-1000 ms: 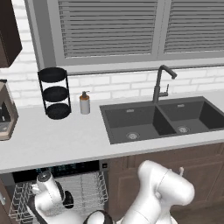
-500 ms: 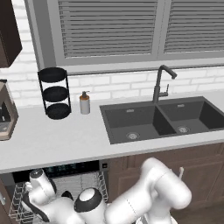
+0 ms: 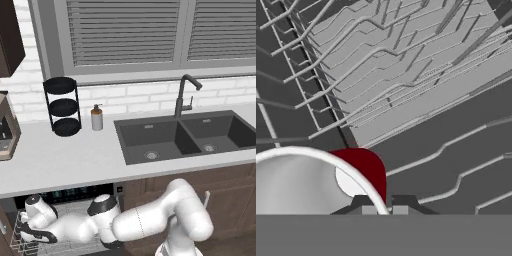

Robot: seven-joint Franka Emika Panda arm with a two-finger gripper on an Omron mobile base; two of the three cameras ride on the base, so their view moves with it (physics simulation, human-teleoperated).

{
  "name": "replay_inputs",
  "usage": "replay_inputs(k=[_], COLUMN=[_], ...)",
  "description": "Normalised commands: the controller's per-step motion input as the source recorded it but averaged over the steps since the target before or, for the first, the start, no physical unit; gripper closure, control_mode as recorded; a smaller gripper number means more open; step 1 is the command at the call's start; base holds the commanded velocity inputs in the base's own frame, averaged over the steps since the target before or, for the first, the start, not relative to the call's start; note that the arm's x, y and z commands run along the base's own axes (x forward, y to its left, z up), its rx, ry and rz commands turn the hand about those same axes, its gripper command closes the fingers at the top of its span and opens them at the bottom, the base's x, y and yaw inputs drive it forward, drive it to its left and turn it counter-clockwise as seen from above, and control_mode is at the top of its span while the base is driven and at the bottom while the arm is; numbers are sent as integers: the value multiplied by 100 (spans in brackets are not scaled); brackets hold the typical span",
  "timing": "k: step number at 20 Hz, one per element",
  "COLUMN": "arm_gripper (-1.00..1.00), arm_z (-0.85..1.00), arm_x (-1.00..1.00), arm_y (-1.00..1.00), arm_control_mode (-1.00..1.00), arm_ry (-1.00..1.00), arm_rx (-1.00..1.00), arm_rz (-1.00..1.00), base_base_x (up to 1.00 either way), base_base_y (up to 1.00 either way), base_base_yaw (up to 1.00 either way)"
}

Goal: Pick up the cup and bowl from the counter, place them in the dishwasher, and close the dishwasher door.

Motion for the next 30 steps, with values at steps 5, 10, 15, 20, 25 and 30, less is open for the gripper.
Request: replay_inputs(k=[5,10,15,20,25,30], arm_gripper=[100,100,-100,-100,-100,-100], arm_z=[-97,-100,-12,0,19,79], arm_x=[-4,-46,-23,0,-30,-85], arm_y=[27,0,4,1,2,-11], arm_control_mode=[-100,-100,-100,-100,-100,-100], arm_ry=[3,0,0,0,-5,-10], arm_rx=[-21,-21,-3,0,-7,-9], arm_rz=[0,0,0,0,0,1], base_base_x=[0,0,0,0,0,0], base_base_y=[0,0,0,0,0,0], base_base_yaw=[0,0,0,0,0,0])
